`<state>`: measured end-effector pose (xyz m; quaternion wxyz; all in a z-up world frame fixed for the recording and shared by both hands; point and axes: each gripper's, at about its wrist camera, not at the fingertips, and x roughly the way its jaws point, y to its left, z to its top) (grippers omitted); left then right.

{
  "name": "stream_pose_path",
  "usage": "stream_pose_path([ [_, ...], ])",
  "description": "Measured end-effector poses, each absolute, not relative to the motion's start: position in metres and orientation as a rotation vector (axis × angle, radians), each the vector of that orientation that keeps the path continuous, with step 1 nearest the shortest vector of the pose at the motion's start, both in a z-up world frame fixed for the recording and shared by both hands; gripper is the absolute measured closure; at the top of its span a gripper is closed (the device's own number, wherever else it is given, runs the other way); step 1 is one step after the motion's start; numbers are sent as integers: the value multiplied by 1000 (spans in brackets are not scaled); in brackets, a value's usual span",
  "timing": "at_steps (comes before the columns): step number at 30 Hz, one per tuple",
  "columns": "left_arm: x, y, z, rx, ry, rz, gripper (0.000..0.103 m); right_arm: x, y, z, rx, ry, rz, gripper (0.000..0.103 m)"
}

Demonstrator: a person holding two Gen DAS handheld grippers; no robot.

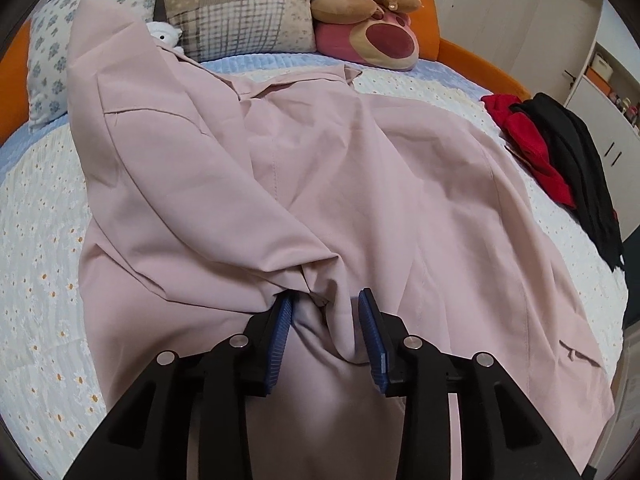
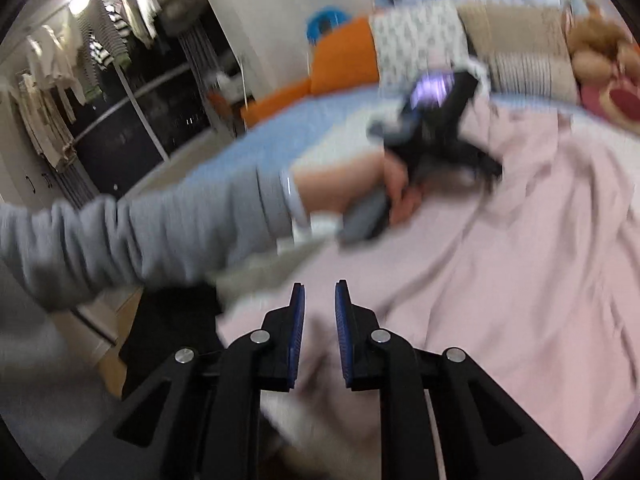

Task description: Fold large clothes

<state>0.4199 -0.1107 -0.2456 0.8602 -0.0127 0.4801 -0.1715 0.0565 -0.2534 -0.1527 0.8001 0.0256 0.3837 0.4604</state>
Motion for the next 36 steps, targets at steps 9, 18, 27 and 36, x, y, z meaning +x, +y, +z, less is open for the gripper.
stream_pose_path([
  [9, 432, -62, -198, -253, 954, -470, 63, 71, -204, -224, -106, 1039, 943, 89],
  [18, 432, -11, -159, -360, 973, -583, 56, 76, -221, -231, -50, 1027, 968, 90],
  [27, 431, 36, -137, -421, 788, -419, 55, 78, -221, -232, -30, 1023, 976, 90],
  [36, 585, -10, -192, -236, 925, -234, 61, 82, -226, -235, -11, 1028, 982, 90],
])
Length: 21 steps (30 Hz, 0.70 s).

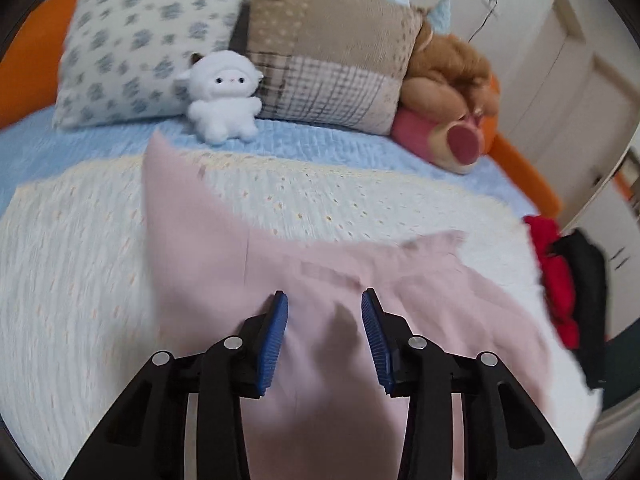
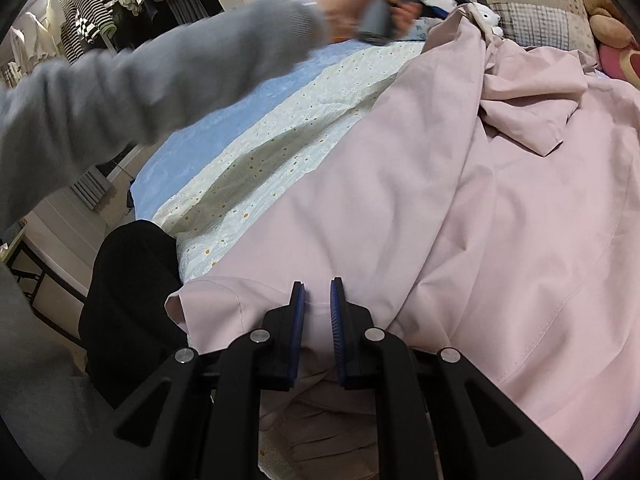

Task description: Fold large clothes

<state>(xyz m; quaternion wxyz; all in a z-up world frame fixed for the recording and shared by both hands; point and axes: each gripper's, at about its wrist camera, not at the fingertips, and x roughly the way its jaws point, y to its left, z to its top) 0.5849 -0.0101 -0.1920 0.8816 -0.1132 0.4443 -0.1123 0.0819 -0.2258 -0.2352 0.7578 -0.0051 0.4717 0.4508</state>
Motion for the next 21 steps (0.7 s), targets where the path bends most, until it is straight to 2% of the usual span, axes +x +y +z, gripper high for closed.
stream_pose_path([
  [9, 657, -79, -269, -8, 946, -92, 64, 91, -232, -239, 30, 1029, 980, 90],
  [13, 669, -70, -276, -81, 970, -111, 64, 91, -231, -238, 27, 1025, 977, 90],
  [18, 668, -77, -266, -33, 989, -89, 64, 85, -225, -237, -2, 1018, 967, 90],
  [21, 648, -76, -222, -70, 935, -110, 57, 83, -223, -238, -3, 1013, 965, 90],
])
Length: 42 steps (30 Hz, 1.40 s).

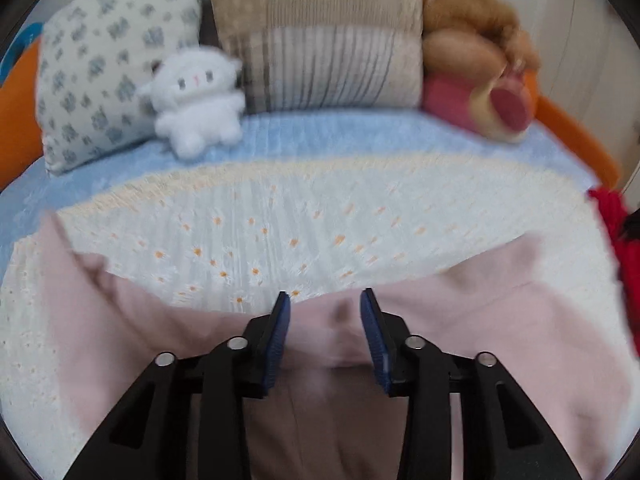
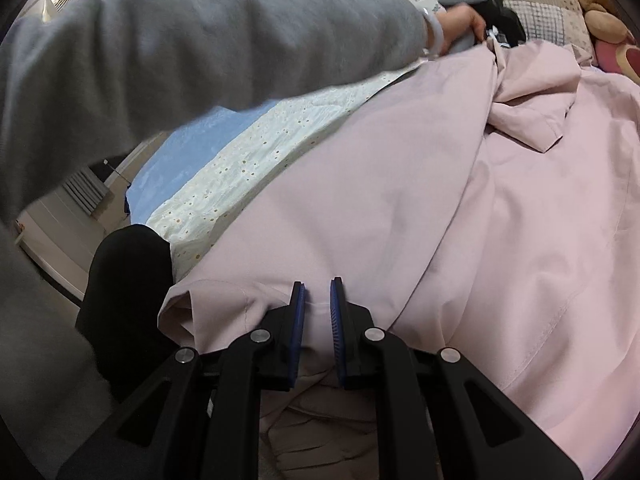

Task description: Fold large clothes

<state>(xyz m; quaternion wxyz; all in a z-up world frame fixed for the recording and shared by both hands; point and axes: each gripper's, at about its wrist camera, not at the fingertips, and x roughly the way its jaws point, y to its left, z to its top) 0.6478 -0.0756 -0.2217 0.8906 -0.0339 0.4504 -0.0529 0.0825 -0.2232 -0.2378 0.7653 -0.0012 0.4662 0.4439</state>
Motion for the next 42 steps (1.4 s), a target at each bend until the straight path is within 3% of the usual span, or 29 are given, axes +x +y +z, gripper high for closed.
stream_pose_path([
  [3, 609, -76, -165, -90, 885, -179, 48, 82, -224, -238, 22, 1009, 971, 90],
  [8, 521, -69, -128, -102, 941, -171, 48, 84, -240, -232, 83, 992, 975, 88],
  [15, 424, -45, -158, -56, 932, -93, 50, 84, -237, -233, 56, 976, 953, 88],
  [21, 452, -91, -207, 1, 1027, -201, 56, 75, -236, -233, 43, 981, 932, 88],
  [25, 457, -116, -241, 72, 1042, -168, 54, 70, -240, -238, 106, 989, 893, 88],
  [33, 442, -121, -229, 144, 948, -121, 53, 59, -239, -229, 93, 914, 848, 88],
  [35, 428, -126, -213, 151, 908, -130, 51, 59, -249, -215, 161, 906, 859, 76],
  [37, 417, -131, -199, 144, 887, -154, 39, 54, -272, -193, 271, 892, 848, 30],
  [39, 409, -141, -181, 133, 875, -189, 25, 44, -303, -167, 371, 836, 859, 26],
  [42, 412, -159, -155, 118, 881, -225, 24, 33, -365, -130, 431, 747, 745, 22],
])
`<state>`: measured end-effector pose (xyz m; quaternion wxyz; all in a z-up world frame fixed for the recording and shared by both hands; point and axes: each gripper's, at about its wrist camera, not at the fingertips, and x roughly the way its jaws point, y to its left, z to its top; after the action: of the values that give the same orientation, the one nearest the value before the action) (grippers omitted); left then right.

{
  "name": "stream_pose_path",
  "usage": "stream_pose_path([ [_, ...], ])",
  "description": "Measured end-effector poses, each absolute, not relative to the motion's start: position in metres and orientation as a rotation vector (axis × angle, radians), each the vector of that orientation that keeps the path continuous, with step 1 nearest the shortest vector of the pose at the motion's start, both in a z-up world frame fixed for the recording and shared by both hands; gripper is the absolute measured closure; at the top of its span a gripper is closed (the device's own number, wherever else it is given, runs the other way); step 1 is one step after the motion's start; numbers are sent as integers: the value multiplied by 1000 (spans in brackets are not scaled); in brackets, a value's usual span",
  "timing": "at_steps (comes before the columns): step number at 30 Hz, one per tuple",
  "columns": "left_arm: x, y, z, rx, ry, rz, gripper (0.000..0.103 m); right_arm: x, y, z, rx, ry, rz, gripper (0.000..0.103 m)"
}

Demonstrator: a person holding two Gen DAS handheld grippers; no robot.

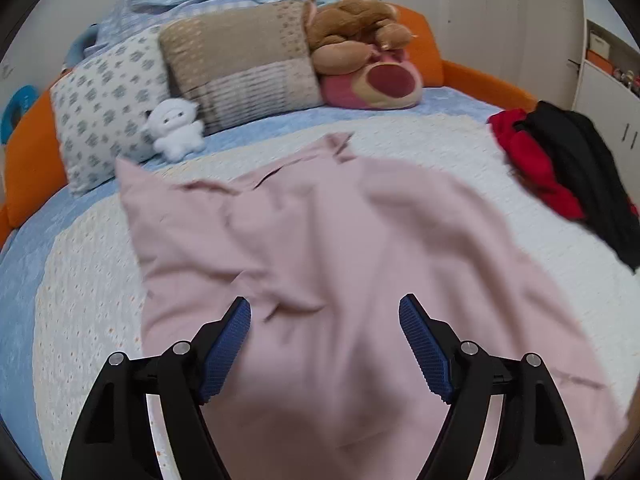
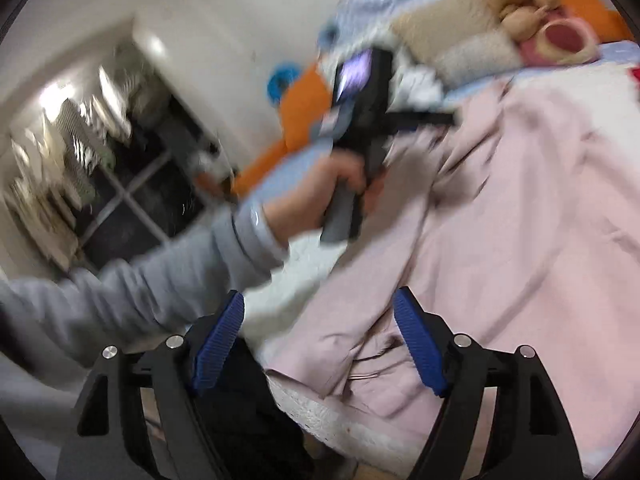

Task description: Fold large clothes

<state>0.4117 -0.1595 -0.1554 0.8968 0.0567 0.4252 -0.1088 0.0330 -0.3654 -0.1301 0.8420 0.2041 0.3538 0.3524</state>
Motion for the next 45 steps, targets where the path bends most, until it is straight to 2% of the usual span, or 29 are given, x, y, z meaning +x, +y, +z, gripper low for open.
stream_pose_path([
  [3, 437, -183, -135, 123, 917, -216, 22, 28, -426, -121, 370, 745, 489, 19],
  [9, 525, -225, -131, 57, 1061, -147, 21, 37, -504, -165, 405, 895, 228, 21],
  [13, 566, -275, -147, 134, 1101, -110, 22, 46, -518, -197, 450, 954, 235, 29],
  [21, 610, -365, -195, 401, 1150, -30, 22, 60, -502, -225, 416, 1010, 285, 50],
  [23, 614, -373, -218, 494, 1204, 22, 26, 63, -502, -229, 400, 1017, 276, 64],
  [24, 615, -373, -227, 520, 1228, 37, 33, 62, -502, -230, 384, 1018, 270, 67],
  [25, 615, -373, -234, 540, 1243, 52, 41, 61, -502, -230, 362, 1020, 259, 76],
  [28, 610, -372, -245, 613, 1237, 88, 55, 59, -503, -227, 326, 1018, 274, 91],
  [29, 608, -372, -245, 640, 1229, 93, 64, 56, -504, -223, 319, 1011, 286, 95],
  [31, 607, -372, -243, 678, 1220, 99, 83, 56, -498, -214, 285, 989, 302, 97],
  [35, 605, -365, -215, 643, 1210, 44, 89, 57, -486, -184, 302, 920, 399, 98],
  [39, 604, -327, -169, 418, 1213, -129, 90, 59, -462, -146, 314, 847, 573, 98],
  [43, 587, -247, -129, 103, 1150, -356, 90, 62, -407, -111, 243, 806, 792, 98],
  [45, 573, -207, -127, -30, 1111, -426, 91, 60, -382, -104, 202, 812, 877, 98],
])
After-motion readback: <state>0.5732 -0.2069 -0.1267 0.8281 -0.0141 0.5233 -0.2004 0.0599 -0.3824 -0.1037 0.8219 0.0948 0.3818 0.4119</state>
